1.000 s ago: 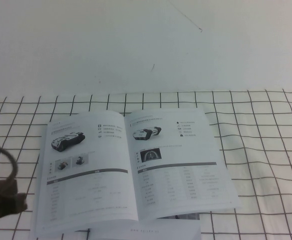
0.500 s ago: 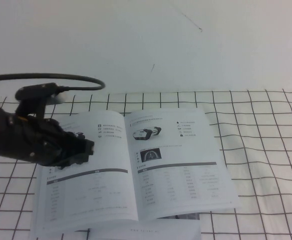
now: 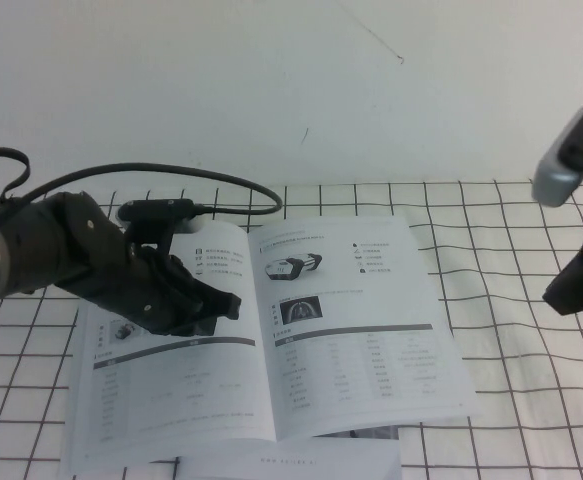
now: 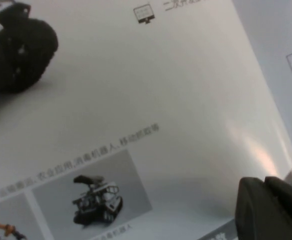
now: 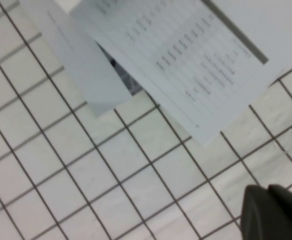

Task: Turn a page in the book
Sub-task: Open the closed book

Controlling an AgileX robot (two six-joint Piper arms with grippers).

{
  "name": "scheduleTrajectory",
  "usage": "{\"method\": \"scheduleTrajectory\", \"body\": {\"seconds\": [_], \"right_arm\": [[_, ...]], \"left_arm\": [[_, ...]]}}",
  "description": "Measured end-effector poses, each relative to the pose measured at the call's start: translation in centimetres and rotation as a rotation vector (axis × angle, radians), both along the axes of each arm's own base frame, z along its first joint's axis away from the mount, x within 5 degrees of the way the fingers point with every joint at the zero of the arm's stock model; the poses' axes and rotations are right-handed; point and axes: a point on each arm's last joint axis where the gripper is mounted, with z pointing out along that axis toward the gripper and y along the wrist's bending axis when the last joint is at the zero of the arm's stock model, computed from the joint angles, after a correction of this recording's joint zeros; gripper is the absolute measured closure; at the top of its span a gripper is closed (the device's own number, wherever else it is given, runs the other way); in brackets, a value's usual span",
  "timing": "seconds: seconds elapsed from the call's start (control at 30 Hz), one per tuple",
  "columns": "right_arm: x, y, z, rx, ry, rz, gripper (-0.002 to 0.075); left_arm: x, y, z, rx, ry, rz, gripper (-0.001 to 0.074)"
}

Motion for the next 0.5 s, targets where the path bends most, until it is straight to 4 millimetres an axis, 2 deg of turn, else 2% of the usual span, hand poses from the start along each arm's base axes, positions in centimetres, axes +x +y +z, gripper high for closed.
{"method": "scheduleTrajectory", "body": {"seconds": [0.13,0.23,0.4,0.5], "right_arm": [[2.9,1.7,-2.1,-0.117,0.042,0.062,0.0727],[5.6,2.4,-4.1,-0.144,0.006,0.072,0.0727],[8.8,3.3,-7.1,-0.128,-0.006,-0.020,0.0711],[10.1,3.9,-9.3,-0.113,0.046,-0.070,0.0643]], "left_arm": [[0.7,-0.3,-2.6,0.004,0.079,0.006,0.0738],[0.9,-0.4,-3.8,0.015,0.112,0.005,0.0738],[1.0,-0.5,-3.9,0.014,0.121,0.001,0.0738],[1.0,-0.5,-3.9,0.014,0.121,0.001,0.0738]]}}
